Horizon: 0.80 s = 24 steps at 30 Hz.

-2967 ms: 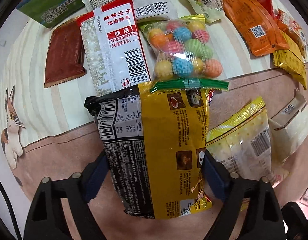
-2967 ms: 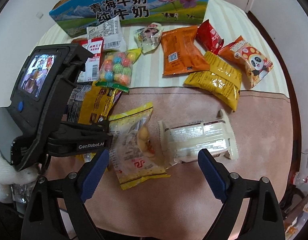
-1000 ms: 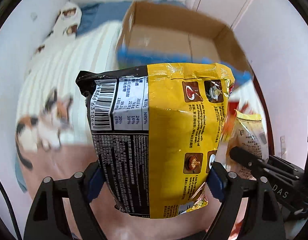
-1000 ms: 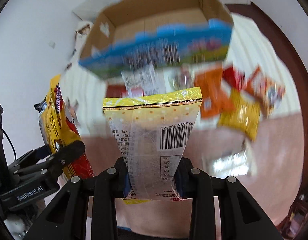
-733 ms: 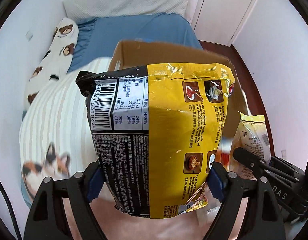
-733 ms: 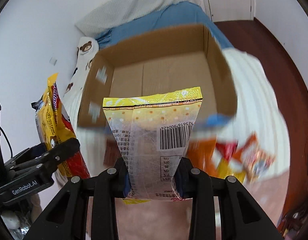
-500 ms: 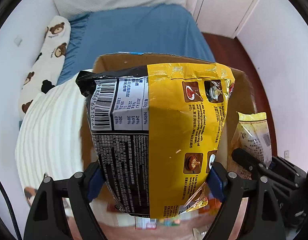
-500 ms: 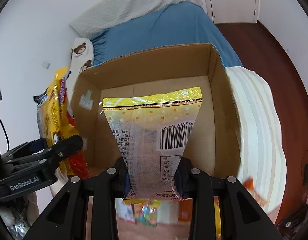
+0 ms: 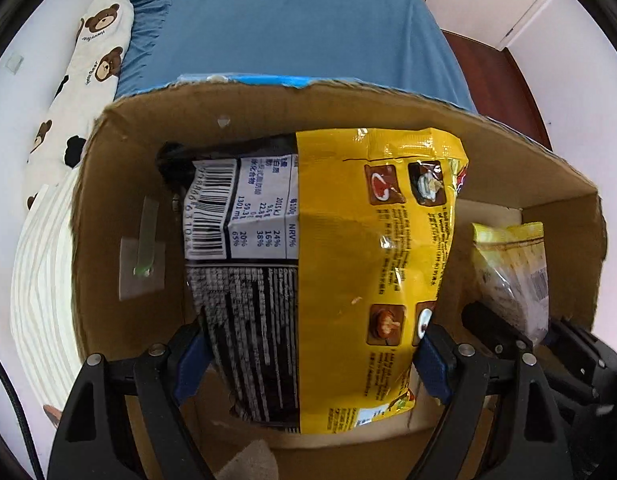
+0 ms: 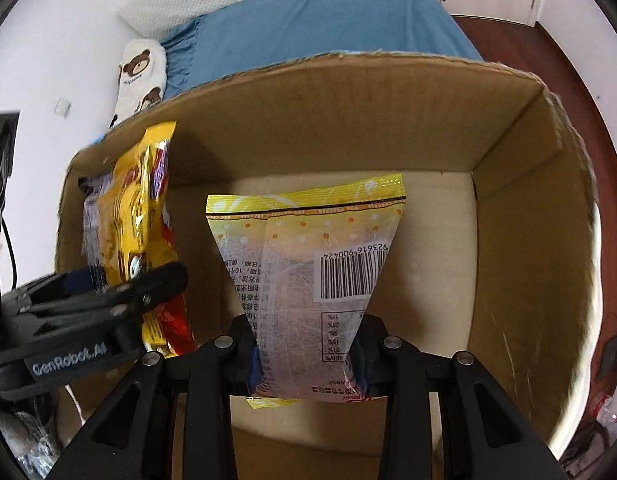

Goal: Organize snacks
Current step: 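Carry both packets into the cardboard box and open both grippers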

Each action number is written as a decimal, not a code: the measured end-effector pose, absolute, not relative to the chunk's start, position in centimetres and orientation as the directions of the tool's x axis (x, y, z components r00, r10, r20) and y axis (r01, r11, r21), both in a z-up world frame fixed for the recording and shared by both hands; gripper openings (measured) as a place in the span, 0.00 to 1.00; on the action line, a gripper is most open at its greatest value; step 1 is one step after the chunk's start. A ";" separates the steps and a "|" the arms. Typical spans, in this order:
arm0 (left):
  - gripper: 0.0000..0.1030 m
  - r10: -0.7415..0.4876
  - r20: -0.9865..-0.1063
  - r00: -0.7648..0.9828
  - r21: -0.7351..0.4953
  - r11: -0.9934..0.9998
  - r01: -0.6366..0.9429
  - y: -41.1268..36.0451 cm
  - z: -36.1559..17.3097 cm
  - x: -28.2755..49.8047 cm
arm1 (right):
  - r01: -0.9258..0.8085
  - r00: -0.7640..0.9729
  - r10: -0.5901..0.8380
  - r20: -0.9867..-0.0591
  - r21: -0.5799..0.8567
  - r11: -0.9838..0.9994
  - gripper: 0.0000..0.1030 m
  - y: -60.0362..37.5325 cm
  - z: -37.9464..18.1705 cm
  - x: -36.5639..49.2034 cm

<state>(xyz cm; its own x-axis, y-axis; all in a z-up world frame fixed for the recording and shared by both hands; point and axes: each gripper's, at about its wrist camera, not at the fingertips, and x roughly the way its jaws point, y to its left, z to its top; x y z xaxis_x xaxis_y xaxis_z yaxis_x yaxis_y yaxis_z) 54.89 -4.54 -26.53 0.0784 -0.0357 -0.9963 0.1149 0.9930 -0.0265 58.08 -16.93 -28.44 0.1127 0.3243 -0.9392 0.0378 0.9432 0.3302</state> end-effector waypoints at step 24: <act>0.85 -0.032 -0.963 0.269 -0.010 0.996 0.085 -3.4 -19.7 47.4 | 0.019 0.205 0.236 -0.950 0.245 0.969 0.92 -18.4 -24.4 52.3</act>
<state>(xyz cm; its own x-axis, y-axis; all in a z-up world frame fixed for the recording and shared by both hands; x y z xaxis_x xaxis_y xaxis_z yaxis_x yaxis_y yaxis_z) 47.40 -3.38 -19.71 0.2693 -0.0324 -0.9625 0.0849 0.9963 -0.0098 52.32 -18.43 -24.44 0.2047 0.2363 -0.9499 0.0185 0.9693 0.2451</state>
